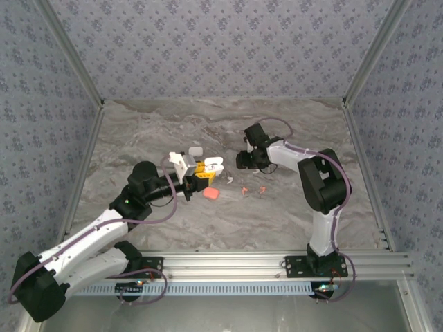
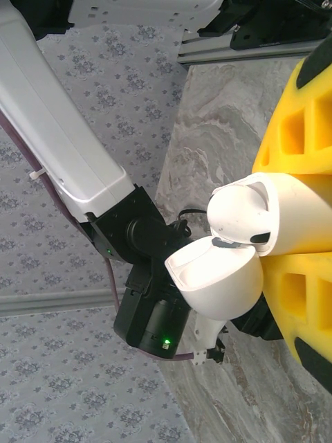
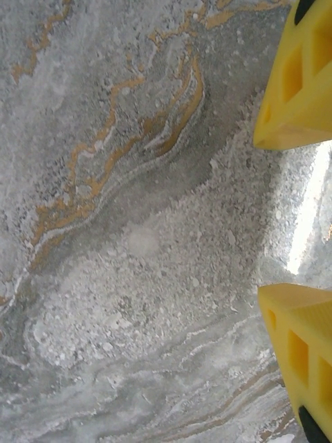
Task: Insert wireless bluetooth earbuds into charging case
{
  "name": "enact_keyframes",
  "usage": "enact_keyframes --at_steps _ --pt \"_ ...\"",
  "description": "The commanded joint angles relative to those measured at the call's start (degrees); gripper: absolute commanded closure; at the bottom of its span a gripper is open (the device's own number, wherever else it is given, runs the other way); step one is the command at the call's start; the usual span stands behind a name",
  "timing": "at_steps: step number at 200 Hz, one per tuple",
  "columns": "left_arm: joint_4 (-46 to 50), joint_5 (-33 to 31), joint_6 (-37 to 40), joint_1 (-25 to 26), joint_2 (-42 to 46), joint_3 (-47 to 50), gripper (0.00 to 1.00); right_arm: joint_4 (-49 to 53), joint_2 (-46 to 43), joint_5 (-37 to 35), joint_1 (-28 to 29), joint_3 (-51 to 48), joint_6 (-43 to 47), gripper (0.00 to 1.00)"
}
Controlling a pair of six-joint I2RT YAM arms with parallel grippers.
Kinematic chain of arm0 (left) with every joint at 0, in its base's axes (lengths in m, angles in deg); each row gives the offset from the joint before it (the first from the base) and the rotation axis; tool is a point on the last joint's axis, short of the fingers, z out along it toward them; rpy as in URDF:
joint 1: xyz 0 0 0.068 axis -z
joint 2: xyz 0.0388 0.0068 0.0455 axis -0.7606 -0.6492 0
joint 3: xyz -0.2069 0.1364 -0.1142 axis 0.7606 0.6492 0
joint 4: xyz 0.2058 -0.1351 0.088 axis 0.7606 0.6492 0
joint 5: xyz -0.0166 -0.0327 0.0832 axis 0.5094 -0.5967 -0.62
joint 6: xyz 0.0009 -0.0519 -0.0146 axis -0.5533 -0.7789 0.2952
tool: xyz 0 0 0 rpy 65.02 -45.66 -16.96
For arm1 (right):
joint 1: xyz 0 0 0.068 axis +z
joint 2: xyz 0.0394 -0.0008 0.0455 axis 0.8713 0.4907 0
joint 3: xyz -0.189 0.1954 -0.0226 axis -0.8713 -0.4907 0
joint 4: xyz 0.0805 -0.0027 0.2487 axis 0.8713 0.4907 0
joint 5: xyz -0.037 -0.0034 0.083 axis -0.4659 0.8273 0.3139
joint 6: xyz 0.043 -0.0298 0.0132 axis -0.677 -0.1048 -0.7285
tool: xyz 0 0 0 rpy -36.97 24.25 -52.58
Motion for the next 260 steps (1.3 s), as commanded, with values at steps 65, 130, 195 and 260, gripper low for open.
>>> enact_keyframes --at_steps 65,130,195,260 --pt "-0.5 -0.4 0.7 0.3 1.0 0.1 1.00 6.4 0.8 -4.9 2.7 2.3 2.6 0.44" --pt "-0.3 -0.5 0.4 0.3 1.1 0.4 1.00 9.3 0.5 -5.4 2.7 1.2 2.4 0.44" --pt "-0.6 -0.7 0.4 0.4 0.9 0.4 1.00 10.7 -3.1 -6.4 2.9 -1.4 2.5 0.45" --pt "-0.8 -0.6 0.3 0.4 0.4 0.3 1.00 11.8 -7.9 -4.8 2.7 -0.9 3.0 0.44"
